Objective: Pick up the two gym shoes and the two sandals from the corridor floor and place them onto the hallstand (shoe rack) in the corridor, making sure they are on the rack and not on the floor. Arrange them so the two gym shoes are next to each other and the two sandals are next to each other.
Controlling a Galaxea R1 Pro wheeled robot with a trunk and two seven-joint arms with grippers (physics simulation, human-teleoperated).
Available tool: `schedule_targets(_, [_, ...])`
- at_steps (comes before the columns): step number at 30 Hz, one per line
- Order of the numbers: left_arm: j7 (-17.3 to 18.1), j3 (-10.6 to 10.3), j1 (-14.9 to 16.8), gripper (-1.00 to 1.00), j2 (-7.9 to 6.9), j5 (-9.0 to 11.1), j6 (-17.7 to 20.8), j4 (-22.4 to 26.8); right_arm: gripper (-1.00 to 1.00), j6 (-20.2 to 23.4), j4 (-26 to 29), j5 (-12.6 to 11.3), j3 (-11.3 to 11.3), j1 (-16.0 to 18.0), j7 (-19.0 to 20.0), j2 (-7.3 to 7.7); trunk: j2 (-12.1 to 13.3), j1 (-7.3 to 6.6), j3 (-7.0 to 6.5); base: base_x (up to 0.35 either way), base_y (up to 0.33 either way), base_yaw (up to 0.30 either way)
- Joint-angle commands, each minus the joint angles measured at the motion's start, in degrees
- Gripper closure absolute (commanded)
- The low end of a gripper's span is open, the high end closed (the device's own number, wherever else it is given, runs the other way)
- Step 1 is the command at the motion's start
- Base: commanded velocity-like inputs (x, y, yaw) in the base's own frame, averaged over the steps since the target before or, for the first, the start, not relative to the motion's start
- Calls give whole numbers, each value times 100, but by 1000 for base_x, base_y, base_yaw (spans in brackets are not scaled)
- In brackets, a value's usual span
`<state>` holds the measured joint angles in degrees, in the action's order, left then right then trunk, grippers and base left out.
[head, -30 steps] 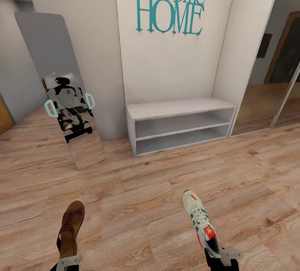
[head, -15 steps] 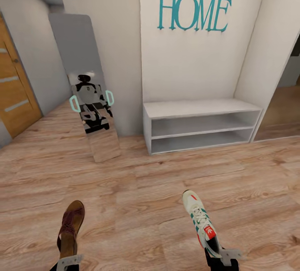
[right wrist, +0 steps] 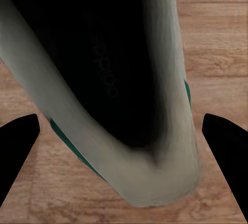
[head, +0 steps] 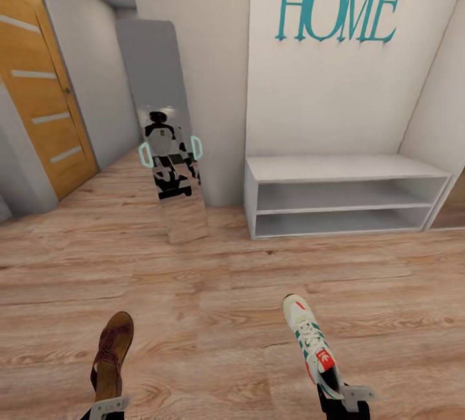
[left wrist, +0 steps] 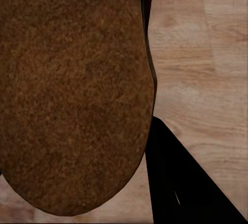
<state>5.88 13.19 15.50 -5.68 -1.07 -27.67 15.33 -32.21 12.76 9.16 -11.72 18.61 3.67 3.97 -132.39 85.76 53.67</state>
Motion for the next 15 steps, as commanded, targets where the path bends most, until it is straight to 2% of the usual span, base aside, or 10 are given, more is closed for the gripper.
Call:
schedule_targets(1, [45, 52, 6, 100, 4, -28, -11, -8, 100, -20, -2, 33, -49, 3, 38, -1, -2, -1, 11, 0, 0, 236])
schedule_targets(6, [14, 52, 6, 100, 5, -25, -12, -12, 100, -22, -1, 34, -49, 3, 38, -1, -2, -1, 39, 99, 0, 236])
schedule_targets(11, [-27, 52, 6, 100, 5, -25, -18, -20, 100, -26, -1, 39, -49, 3, 39, -1, -2, -1, 67, 294, 0, 230])
schedule_targets(15, [-33, 52, 6, 100, 5, -25, -19, -21, 100, -29, 6, 53, -43, 3, 63, 17, -2, -1, 75, 333, 0, 80])
